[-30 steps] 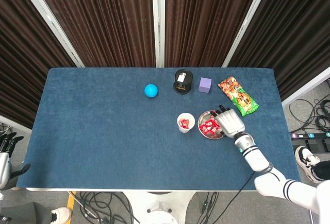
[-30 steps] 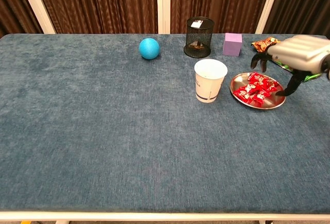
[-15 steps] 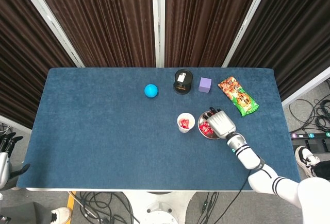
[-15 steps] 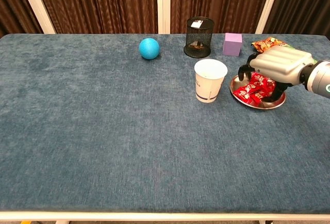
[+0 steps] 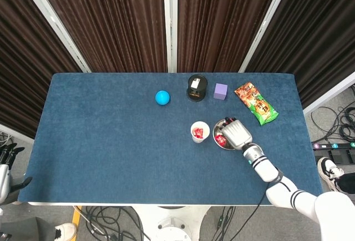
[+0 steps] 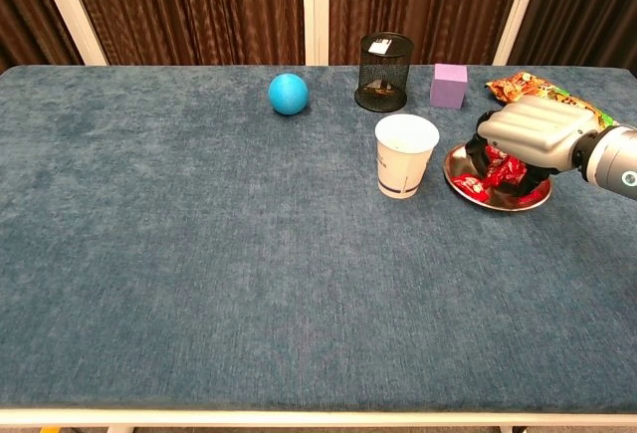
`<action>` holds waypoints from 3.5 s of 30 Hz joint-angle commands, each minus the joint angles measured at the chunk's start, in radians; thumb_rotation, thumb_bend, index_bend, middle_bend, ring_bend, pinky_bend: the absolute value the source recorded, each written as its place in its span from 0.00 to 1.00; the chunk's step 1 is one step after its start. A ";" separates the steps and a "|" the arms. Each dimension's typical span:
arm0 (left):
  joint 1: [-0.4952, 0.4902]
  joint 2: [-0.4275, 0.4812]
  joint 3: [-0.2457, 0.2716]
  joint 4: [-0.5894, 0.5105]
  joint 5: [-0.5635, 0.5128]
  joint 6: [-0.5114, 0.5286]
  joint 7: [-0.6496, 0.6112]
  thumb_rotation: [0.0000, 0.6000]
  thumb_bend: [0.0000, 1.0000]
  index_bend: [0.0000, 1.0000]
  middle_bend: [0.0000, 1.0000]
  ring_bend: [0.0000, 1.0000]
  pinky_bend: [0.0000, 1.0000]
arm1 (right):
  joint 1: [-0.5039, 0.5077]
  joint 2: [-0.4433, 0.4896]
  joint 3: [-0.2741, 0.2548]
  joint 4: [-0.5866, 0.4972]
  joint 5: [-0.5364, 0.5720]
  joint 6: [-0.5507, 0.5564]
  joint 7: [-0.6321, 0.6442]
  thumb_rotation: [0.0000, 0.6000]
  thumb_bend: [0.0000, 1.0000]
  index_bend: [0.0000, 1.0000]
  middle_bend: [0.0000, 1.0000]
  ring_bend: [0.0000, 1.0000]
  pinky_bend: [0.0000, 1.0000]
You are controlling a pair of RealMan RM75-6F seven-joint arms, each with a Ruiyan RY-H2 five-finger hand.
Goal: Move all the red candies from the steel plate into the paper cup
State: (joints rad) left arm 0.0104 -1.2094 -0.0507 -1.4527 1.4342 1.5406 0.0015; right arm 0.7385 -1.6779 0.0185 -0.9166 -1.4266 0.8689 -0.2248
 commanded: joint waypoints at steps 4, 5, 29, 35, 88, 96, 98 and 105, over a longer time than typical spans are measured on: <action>-0.001 0.001 -0.002 -0.001 -0.001 -0.002 0.000 1.00 0.00 0.29 0.25 0.14 0.21 | -0.003 0.026 0.018 -0.030 -0.008 0.032 0.009 1.00 0.37 0.56 0.44 0.21 0.36; -0.002 0.002 -0.003 -0.002 -0.001 -0.003 0.001 1.00 0.00 0.29 0.25 0.14 0.21 | -0.003 0.038 0.025 -0.045 -0.008 0.041 0.008 1.00 0.37 0.56 0.44 0.21 0.37; -0.001 0.012 -0.003 -0.013 -0.003 -0.004 0.000 1.00 0.00 0.29 0.25 0.14 0.21 | 0.072 0.172 0.137 -0.433 0.042 0.049 -0.060 1.00 0.36 0.47 0.36 0.18 0.36; 0.007 0.008 -0.001 -0.001 -0.006 0.001 -0.009 1.00 0.00 0.29 0.25 0.14 0.21 | 0.085 0.135 0.138 -0.390 0.057 0.033 -0.059 1.00 0.36 0.42 0.32 0.15 0.33; -0.002 -0.007 -0.001 0.016 -0.011 -0.023 -0.025 1.00 0.00 0.29 0.25 0.14 0.21 | 0.041 0.043 0.075 -0.064 0.240 -0.131 -0.146 1.00 0.21 0.40 0.37 0.16 0.38; -0.003 -0.010 -0.001 0.024 -0.011 -0.026 -0.033 1.00 0.00 0.29 0.25 0.14 0.21 | 0.040 0.047 0.071 -0.079 0.216 -0.109 -0.157 1.00 0.23 0.47 0.41 0.19 0.39; -0.001 -0.011 -0.001 0.026 -0.011 -0.024 -0.035 1.00 0.00 0.29 0.25 0.14 0.21 | 0.039 0.047 0.069 -0.082 0.217 -0.110 -0.166 1.00 0.23 0.47 0.41 0.19 0.39; 0.002 -0.009 0.001 0.027 -0.012 -0.027 -0.049 1.00 0.00 0.29 0.25 0.14 0.21 | 0.030 0.055 0.063 -0.095 0.217 -0.102 -0.190 1.00 0.23 0.47 0.41 0.19 0.39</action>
State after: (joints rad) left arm 0.0128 -1.2184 -0.0495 -1.4254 1.4221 1.5142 -0.0477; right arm 0.7701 -1.6243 0.0822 -1.0097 -1.2096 0.7660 -0.4128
